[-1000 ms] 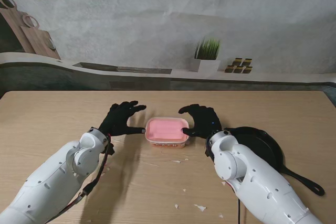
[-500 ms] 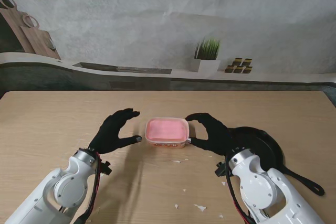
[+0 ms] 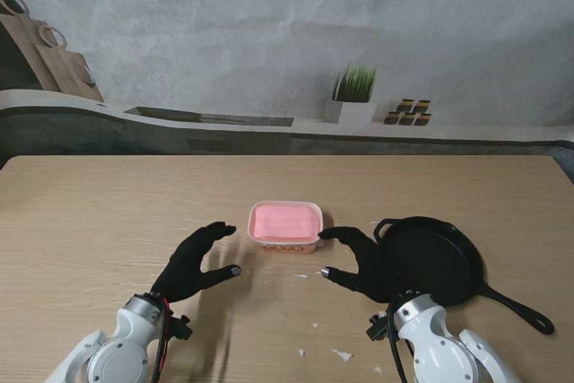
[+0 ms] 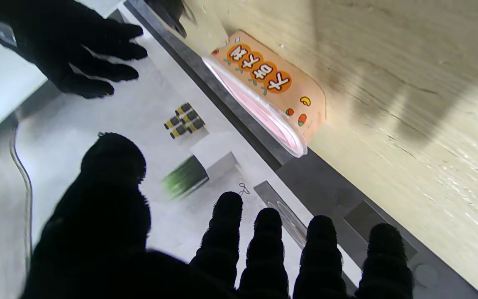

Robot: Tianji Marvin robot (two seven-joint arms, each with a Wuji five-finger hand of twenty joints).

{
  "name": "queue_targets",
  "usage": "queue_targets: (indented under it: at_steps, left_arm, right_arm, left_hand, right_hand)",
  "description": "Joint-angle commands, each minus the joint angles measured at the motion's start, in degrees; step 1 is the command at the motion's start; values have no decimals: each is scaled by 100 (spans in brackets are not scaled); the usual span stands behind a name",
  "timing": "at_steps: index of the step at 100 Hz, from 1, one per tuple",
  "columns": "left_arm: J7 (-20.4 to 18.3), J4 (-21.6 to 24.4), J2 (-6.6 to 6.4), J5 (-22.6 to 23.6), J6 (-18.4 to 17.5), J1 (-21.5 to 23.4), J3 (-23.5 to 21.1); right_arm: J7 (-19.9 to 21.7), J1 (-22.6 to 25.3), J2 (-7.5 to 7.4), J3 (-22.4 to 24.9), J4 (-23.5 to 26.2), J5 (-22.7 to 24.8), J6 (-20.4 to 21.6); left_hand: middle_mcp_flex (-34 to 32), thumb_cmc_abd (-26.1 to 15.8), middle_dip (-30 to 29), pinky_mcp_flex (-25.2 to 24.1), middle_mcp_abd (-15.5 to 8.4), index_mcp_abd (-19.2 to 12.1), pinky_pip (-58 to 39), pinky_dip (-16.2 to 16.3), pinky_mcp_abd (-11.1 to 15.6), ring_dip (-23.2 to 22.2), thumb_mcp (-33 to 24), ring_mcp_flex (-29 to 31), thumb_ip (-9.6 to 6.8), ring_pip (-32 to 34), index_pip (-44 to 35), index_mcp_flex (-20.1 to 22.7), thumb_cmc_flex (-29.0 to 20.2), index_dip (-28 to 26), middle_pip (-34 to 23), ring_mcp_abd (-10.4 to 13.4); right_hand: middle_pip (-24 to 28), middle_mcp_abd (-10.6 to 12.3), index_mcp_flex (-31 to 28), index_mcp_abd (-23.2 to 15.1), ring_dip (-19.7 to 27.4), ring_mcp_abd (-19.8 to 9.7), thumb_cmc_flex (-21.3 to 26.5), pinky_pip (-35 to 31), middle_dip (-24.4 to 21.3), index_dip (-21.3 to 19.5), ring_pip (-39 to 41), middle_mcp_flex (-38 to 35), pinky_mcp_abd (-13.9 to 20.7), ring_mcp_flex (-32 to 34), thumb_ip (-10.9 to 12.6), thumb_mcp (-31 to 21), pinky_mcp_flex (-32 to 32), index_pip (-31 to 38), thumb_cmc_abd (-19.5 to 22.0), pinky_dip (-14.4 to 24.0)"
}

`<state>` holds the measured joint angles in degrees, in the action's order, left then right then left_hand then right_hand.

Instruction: Load dumplings into a food container

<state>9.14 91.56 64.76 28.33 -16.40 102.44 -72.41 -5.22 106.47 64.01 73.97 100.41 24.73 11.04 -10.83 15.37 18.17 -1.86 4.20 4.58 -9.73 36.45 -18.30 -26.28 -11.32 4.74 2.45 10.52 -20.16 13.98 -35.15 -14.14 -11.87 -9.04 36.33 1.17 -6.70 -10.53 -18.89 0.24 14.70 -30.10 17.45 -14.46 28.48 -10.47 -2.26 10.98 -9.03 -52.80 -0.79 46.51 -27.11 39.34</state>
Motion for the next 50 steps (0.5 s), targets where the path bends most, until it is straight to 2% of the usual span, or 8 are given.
queue_targets:
  at_steps: [1, 50]
  left_arm:
    - [-83, -32, 12, -79, -33, 13, 39]
    - [38, -66, 17, 49, -135, 56, -6]
  right_arm:
    - [26, 41, 55, -42, -18, 26, 51]
    - [-85, -15, 63, -211, -51, 150, 37]
  left_hand:
    - [8, 60, -95, -27, 67, -15, 28, 66, -11, 10, -49, -127, -174, -29, 43, 31, 29, 55, -56, 57]
    - [3, 78, -135, -69, 75, -23, 28, 79, 17, 11, -134, -124, -157, -28, 44, 54, 74, 59, -61, 53]
  right_hand:
    - [-147, 210, 58, -208, 39, -201, -224, 191, -36, 70, -55, -13, 73, -155, 92, 70, 83, -5, 150, 168]
    - [-102, 178, 41, -209, 5, -180, -203, 341, -5, 48, 18, -4, 62, -151, 114, 43, 34, 38, 113, 432]
